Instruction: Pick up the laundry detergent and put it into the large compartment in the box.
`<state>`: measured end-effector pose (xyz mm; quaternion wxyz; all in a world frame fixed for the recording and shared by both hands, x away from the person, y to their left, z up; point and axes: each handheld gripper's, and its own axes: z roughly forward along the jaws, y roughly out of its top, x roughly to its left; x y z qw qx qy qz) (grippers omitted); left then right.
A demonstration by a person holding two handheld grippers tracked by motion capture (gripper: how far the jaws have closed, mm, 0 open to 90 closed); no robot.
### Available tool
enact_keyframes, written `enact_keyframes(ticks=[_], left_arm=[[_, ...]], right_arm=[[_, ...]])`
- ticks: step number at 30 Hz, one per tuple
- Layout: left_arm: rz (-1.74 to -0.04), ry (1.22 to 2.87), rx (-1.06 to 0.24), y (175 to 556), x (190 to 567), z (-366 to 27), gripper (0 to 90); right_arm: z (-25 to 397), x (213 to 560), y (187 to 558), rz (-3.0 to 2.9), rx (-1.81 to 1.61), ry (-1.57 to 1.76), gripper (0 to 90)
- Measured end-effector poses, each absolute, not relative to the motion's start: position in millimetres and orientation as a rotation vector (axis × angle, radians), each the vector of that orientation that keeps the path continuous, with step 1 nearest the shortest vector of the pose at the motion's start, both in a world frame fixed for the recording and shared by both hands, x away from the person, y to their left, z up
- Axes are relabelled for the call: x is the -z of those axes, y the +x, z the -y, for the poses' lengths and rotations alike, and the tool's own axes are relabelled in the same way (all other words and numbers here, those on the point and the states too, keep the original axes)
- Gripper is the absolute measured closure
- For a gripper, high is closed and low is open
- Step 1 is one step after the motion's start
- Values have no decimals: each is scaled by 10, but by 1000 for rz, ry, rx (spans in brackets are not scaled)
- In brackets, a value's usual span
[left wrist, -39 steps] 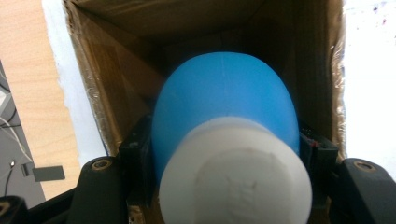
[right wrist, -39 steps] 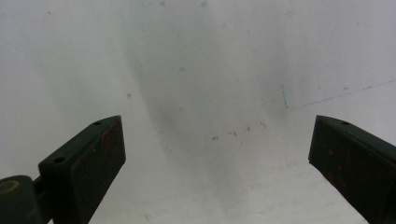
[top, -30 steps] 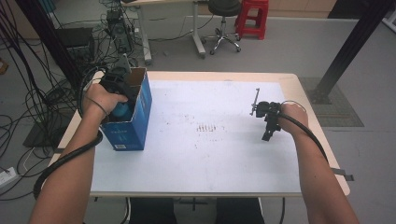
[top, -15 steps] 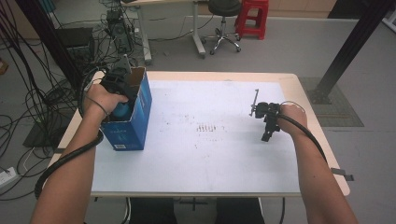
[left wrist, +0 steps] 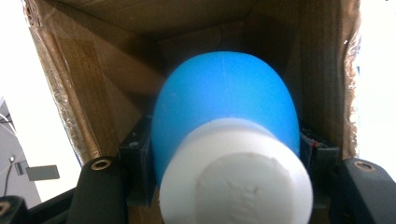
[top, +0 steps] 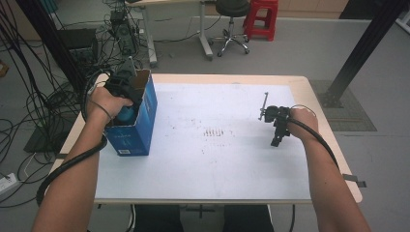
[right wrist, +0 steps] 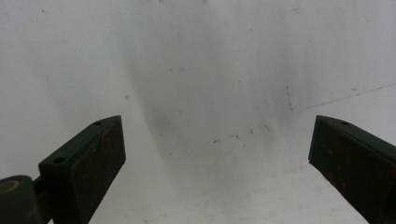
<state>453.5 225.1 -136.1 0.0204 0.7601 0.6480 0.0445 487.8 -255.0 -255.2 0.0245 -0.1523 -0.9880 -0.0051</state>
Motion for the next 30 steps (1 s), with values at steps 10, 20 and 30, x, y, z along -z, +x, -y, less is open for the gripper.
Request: enact_keyframes(ticks=[10,20,30], left_arm=[[-2012,2355,-134,4537,1360,-2255,375],[-2013,2354,-133,4534,1361,-2256,375],[-2012,2351,-132,4533,1365,-2259,375]], right_arm=[[2540,2559,4880,3052,8,-477,35],[2539,2550,4877,3052,8,-477,36],[2533,2533,4882,3052,9,-476,35]])
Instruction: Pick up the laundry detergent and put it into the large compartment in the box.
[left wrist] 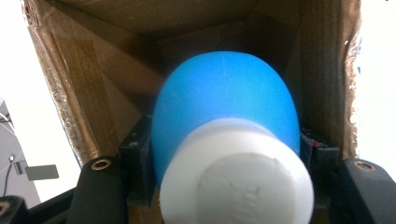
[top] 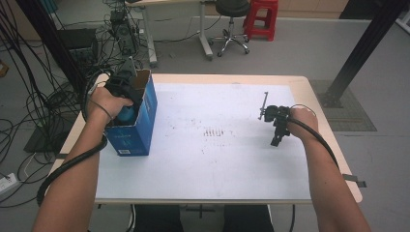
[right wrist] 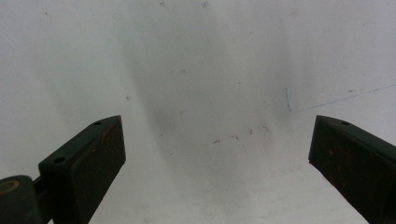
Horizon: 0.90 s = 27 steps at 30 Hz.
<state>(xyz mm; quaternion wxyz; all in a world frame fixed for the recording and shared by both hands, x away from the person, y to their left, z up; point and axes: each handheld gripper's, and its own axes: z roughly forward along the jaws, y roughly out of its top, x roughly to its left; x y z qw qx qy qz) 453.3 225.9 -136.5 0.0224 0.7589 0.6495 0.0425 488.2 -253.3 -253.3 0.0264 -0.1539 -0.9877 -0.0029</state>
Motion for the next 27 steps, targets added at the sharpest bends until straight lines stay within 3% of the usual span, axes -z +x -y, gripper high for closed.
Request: enact_keyframes(ticks=[27], left_arm=[[-2014,2348,-131,4535,1368,-2255,375]], right_arm=[[2519,2553,4889,3054,10,-467,35]])
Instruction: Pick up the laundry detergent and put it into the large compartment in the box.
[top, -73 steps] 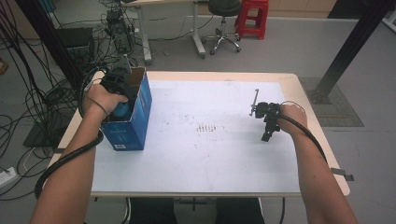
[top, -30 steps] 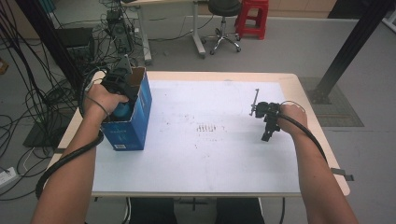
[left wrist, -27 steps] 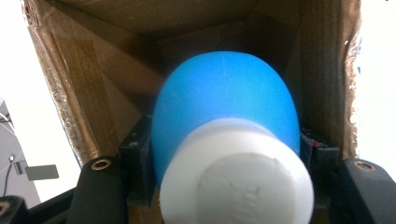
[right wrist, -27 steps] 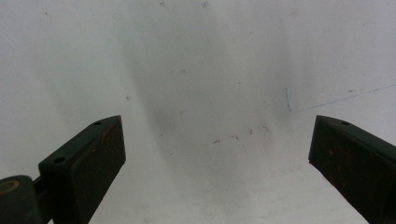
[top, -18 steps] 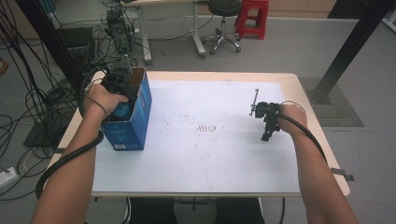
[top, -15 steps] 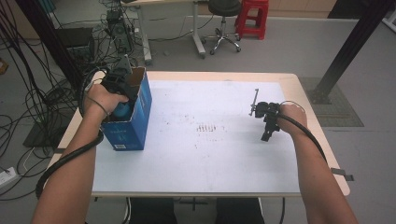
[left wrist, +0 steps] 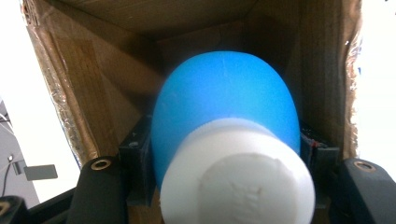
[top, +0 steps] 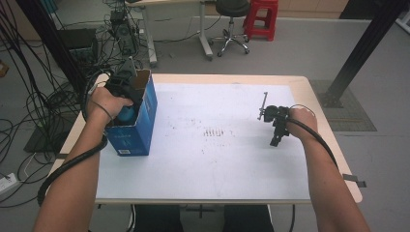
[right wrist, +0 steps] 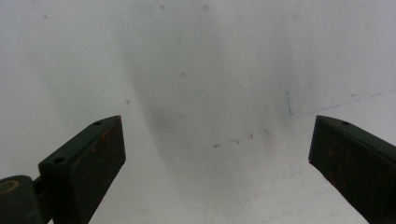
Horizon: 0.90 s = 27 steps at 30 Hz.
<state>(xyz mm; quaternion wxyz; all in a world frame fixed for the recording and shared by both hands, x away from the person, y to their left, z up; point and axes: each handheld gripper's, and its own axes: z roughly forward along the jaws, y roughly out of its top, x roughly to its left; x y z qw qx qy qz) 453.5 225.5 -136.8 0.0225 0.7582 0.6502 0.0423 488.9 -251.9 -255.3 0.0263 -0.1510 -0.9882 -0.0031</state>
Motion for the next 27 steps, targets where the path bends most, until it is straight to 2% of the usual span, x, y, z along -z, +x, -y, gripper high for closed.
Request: enact_keyframes(ticks=[27], left_arm=[[-2013,2351,-132,4539,1371,-2248,373]], right_arm=[[2520,2553,4891,3053,13,-468,35]])
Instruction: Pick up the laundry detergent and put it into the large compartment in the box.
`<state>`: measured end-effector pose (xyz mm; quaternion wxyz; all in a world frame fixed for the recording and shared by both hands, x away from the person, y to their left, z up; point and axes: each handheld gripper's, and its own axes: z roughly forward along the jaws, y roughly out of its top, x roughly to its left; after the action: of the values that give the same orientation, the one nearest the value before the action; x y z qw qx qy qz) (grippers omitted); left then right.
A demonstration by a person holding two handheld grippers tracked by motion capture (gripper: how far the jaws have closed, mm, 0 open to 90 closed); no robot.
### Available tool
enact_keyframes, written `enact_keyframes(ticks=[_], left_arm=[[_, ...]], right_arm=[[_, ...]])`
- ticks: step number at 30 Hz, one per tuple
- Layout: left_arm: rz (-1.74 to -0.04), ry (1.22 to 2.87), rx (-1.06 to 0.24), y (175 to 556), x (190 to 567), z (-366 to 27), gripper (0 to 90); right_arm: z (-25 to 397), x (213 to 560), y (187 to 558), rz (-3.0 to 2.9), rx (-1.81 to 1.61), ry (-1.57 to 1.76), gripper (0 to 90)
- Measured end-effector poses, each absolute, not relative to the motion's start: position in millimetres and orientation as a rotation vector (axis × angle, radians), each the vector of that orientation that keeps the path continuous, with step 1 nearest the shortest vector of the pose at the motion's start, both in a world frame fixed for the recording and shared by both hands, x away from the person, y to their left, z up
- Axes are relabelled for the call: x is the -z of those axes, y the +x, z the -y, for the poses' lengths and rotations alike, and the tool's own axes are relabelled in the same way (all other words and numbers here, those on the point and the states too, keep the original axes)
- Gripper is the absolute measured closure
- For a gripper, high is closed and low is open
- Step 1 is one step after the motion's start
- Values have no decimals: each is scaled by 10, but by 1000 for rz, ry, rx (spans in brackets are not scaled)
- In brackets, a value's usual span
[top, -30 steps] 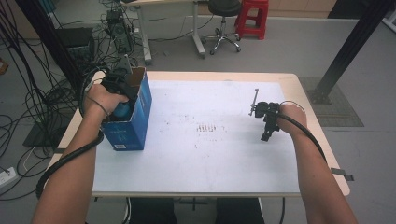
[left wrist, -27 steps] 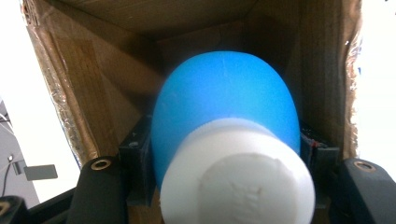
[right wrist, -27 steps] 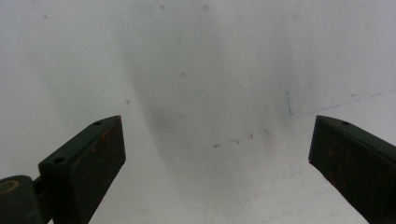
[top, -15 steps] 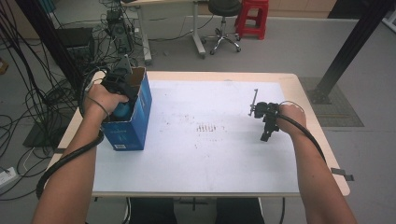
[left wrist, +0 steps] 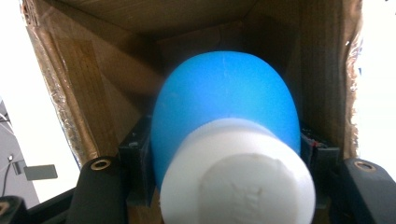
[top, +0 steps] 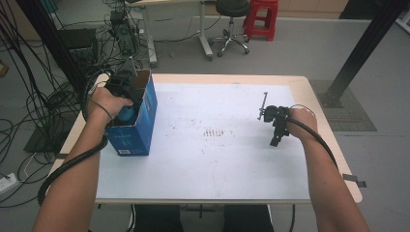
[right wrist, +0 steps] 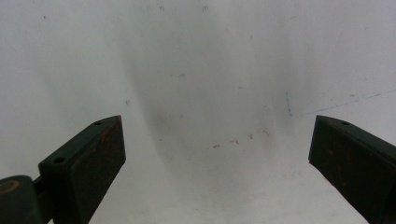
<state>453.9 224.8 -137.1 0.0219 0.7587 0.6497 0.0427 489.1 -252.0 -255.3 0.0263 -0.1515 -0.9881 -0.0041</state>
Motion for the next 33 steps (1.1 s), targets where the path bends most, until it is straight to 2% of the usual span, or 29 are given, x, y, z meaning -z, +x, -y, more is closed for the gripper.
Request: enact_keyframes(ticks=[7,17,33], left_arm=[[-2016,2351,-119,4557,1371,-2260,369],[-2038,2350,-123,4576,1380,-2252,287],[-2039,2344,-153,4528,1237,-2204,270]], right_arm=[[2524,2564,4894,3053,14,-466,35],[2532,2585,4900,3048,15,-472,35],[2507,2553,4897,3052,8,-466,35]])
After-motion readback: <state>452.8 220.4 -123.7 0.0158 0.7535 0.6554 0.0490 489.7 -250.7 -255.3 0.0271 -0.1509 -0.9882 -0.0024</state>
